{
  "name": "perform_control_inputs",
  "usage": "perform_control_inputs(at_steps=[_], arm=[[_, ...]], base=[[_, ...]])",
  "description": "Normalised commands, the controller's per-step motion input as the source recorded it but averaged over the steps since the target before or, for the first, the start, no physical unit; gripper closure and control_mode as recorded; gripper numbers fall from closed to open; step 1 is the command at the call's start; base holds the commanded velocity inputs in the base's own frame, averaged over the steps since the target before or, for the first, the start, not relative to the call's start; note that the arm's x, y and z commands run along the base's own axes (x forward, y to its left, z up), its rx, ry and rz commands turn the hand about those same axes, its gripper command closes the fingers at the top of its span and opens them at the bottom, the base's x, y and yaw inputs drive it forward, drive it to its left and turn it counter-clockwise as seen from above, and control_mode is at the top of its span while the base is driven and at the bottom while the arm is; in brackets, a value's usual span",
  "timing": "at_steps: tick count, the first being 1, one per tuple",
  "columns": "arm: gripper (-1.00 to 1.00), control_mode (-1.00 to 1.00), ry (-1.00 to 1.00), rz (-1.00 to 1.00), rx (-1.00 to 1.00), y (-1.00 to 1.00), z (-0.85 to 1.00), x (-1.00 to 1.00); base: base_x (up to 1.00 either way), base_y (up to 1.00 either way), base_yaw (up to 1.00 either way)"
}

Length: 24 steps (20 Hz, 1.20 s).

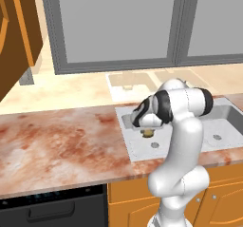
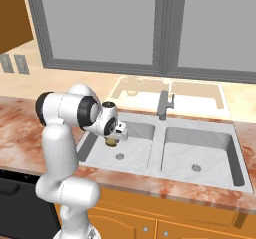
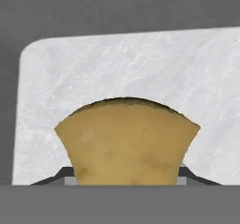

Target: Pick up the sponge and bar soap from the sink, and place them back in the cabinet, and close the cabinet doors.

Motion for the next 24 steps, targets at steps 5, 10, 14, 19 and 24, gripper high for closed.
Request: perform_control_inputs(at_steps=[5, 10, 14, 19, 24], arm=[[1.0, -1.0, -0.13, 0.0, 0.0, -0.05, 0.38, -0.46], [1.0, -1.0, -0.1, 0.0, 0.0, 0.0, 0.42, -0.51], [1.0, -1.0, -0.06, 0.0, 0.0, 0.0, 0.5, -0.46], [1.0, -1.0, -0.03, 0.0, 0.0, 0.0, 0.53, -0.37], [1.0, -1.0, 0.0, 0.0, 0.0, 0.0, 0.56, -0.37]], base=[[0.0, 0.0, 0.0], [0.0, 0.0, 0.0], [0.0, 0.0, 0.0], [0.0, 0.0, 0.0], [0.0, 0.0, 0.0]])
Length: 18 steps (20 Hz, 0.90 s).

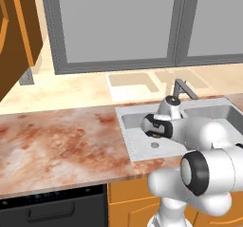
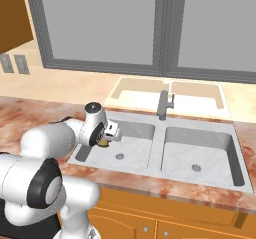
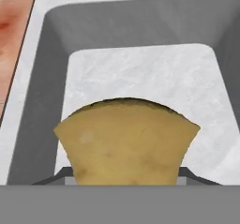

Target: Pick up the sponge and bar soap from the sink, and place them back in the cabinet, and close the cabinet doors.

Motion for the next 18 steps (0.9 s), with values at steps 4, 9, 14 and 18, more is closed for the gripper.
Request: perform_control_inputs(at_steps=[4, 9, 14, 18], arm=[[1.0, -1.0, 0.0, 0.0, 0.0, 0.0, 0.65, -0.31], [1.0, -1.0, 0.0, 0.0, 0.0, 0.0, 0.54, -0.33], [1.0, -1.0, 0.0, 0.0, 0.0, 0.0, 0.6, -0.36], [1.0, -1.0, 0.0, 0.0, 0.0, 0.0, 0.52, -0.34]], base=[[0.0, 0.0, 0.0], [0.0, 0.0, 0.0], [0.0, 0.0, 0.0], [0.0, 0.0, 0.0]])
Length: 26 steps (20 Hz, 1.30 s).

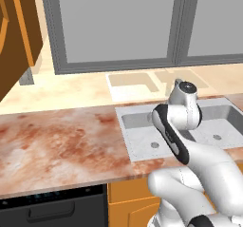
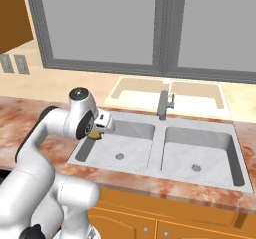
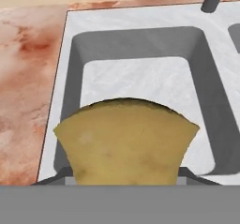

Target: Pick up the sponge and bar soap from the sink, and place them back in the cabinet, and close the cabinet doors.

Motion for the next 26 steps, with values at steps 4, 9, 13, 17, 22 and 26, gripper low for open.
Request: perform_control_inputs(at_steps=[4, 9, 13, 17, 22, 26], arm=[[1.0, -1.0, 0.0, 0.0, 0.0, 0.0, 0.46, -0.28], [1.0, -1.0, 0.0, 0.0, 0.0, 0.0, 0.45, -0.26], [1.0, -1.0, 0.0, 0.0, 0.0, 0.0, 0.4, -0.24], [1.0, -1.0, 0.0, 0.0, 0.0, 0.0, 0.4, -0.31], [1.0, -1.0, 0.0, 0.0, 0.0, 0.0, 0.4, -0.26], [1.0, -1.0, 0.0, 0.0, 0.0, -0.03, 0.31, -0.38]], base=[[0.0, 0.0, 0.0], [0.0, 0.0, 0.0], [0.0, 0.0, 0.0], [0.0, 0.0, 0.0], [0.0, 0.0, 0.0], [0.0, 0.0, 0.0]])
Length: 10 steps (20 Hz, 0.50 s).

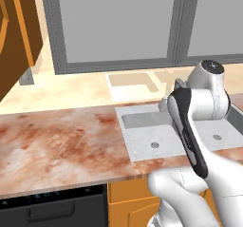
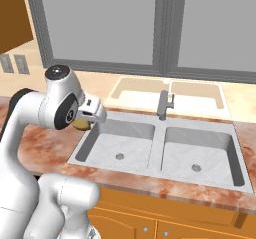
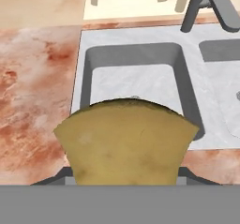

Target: Pick up the sponge and bar soap from the sink, and place them back in the cabinet, and close the cabinet doors.

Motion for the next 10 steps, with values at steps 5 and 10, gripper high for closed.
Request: perform_control_inputs(at_steps=[5, 10], arm=[[1.0, -1.0, 0.0, 0.0, 0.0, 0.0, 0.21, -0.34], [1.0, -1.0, 0.0, 0.0, 0.0, 0.0, 0.21, -0.49]], base=[[0.0, 0.0, 0.0], [0.0, 0.0, 0.0]])
